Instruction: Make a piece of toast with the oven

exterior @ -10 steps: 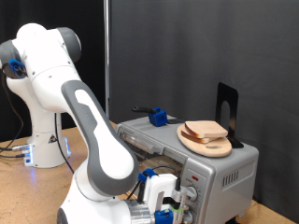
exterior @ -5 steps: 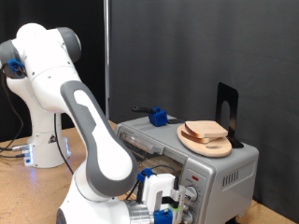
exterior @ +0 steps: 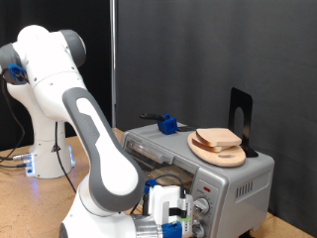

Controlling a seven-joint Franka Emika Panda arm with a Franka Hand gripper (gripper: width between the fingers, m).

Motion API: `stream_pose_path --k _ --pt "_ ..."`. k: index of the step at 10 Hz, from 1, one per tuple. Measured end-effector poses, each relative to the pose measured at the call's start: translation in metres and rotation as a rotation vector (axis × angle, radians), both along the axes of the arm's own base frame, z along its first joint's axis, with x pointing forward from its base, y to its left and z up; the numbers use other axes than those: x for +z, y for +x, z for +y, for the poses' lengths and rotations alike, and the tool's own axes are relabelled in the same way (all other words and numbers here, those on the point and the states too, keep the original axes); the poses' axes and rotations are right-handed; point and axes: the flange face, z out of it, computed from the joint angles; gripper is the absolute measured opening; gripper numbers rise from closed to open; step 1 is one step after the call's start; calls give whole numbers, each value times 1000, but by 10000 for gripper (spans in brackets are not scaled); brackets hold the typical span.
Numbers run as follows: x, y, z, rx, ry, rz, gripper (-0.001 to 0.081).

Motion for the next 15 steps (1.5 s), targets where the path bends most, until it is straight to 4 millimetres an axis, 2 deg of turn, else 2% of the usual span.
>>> stream_pose_path --k 2,5,7,8,9,10,11,12,15 --pt "1 1 -1 -6 4 37 214" --pt "5 4 -4 -12 18 206 211" --pt "8 5 -3 -10 31 237 215" --pt "8 5 -3 -10 34 245 396" --pt "8 5 -3 -11 37 256 396" --pt "6 3 -5 -9 32 273 603" --pt "4 1 -6 5 30 299 732" --pt "2 -2 -7 23 34 327 785" --pt "1 -6 -9 40 57 345 805"
